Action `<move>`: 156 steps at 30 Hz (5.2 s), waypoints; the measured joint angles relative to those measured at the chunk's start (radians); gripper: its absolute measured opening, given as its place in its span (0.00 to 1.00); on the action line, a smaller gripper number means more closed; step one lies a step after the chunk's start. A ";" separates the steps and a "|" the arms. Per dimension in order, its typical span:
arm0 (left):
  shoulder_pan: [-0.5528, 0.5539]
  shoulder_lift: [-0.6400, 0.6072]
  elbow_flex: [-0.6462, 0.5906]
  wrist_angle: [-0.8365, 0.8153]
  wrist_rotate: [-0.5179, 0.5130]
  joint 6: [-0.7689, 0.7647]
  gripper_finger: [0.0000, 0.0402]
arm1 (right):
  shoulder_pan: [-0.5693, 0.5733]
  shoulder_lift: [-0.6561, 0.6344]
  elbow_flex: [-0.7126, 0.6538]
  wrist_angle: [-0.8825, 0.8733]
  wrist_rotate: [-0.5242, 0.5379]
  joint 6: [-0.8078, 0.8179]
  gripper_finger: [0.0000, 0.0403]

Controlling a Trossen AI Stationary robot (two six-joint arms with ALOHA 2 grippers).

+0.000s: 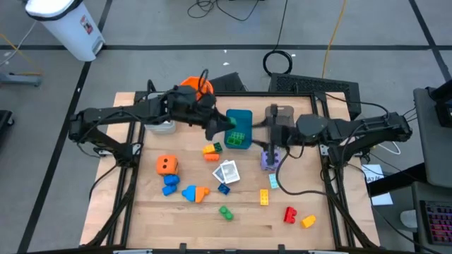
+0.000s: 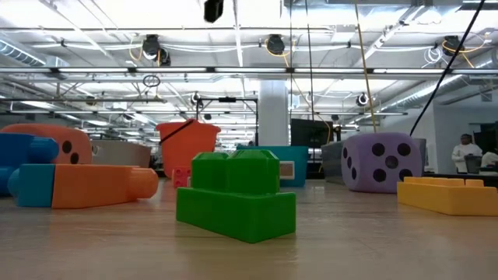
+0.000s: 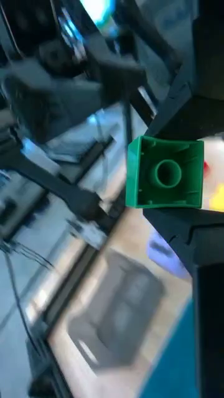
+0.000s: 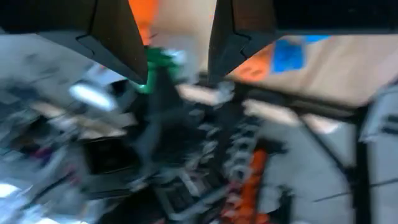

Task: Pick & Place Toys
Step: Put the green game piece into the blue bin, then put the red game piece into the blue bin

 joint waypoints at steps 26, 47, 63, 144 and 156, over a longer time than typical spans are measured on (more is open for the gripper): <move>-0.001 0.043 0.003 0.259 0.106 -0.196 0.41 | -0.011 0.123 0.001 0.243 0.112 -0.247 0.63; 0.005 0.043 0.002 0.345 0.121 -0.133 0.53 | -0.009 0.129 0.001 0.389 0.178 -0.364 0.34; 0.163 -0.088 0.002 0.433 0.231 -0.036 0.49 | -0.087 0.029 0.051 0.216 0.224 -0.192 0.35; -0.293 -0.254 0.002 0.176 -0.071 0.256 0.35 | 0.036 -0.016 0.183 -0.580 -0.274 0.562 0.63; -0.358 -0.233 0.002 0.144 -0.156 0.254 0.39 | 0.533 0.098 0.182 -1.021 -0.083 0.330 0.63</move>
